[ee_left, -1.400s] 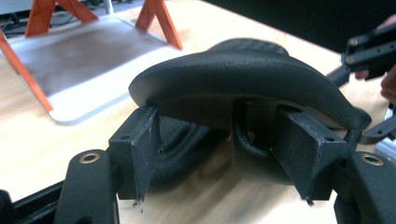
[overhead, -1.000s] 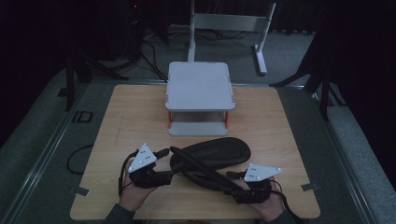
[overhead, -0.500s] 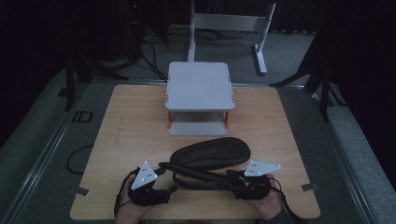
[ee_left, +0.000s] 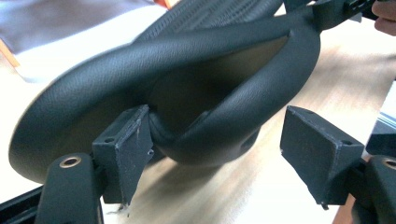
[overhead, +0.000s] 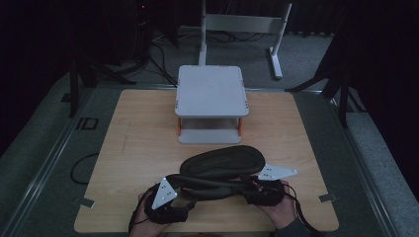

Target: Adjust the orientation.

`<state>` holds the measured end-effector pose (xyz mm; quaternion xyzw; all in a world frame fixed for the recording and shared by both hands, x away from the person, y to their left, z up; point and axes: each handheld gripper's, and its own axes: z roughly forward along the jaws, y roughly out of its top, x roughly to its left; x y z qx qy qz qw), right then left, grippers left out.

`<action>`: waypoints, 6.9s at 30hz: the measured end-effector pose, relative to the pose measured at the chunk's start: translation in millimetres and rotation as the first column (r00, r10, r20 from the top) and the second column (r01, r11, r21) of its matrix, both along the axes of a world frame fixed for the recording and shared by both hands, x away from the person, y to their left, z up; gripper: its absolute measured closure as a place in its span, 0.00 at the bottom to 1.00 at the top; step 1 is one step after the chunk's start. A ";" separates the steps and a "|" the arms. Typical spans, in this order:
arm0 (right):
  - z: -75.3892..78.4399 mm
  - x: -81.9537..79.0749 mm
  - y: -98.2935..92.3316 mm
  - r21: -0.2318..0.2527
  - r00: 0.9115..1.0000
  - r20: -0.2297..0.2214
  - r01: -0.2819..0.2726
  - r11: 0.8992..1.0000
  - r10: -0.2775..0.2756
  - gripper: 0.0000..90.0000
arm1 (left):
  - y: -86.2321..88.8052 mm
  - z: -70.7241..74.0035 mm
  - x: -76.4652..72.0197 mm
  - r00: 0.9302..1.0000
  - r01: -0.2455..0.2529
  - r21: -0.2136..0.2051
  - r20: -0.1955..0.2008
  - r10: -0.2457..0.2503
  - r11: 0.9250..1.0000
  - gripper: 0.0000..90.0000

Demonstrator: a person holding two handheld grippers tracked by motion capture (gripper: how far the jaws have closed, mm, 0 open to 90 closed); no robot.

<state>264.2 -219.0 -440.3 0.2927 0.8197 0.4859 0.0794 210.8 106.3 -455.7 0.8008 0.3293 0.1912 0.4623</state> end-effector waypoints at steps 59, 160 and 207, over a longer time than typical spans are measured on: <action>-3.7 10.0 -44.5 -0.005 0.999 0.020 0.027 1.000 -0.027 0.41 | 20.9 4.4 10.7 0.998 -0.052 -0.059 -0.027 0.051 0.997 0.40; -1.9 79.1 -60.0 -0.063 0.980 0.141 0.148 0.987 -0.138 0.54 | 9.1 0.3 152.7 0.966 0.068 -0.065 -0.246 -0.082 0.996 0.54; 6.7 82.0 -47.5 -0.124 0.983 0.170 0.089 0.988 -0.067 0.53 | 3.3 11.9 137.8 0.978 0.131 0.006 -0.167 -0.128 0.991 0.53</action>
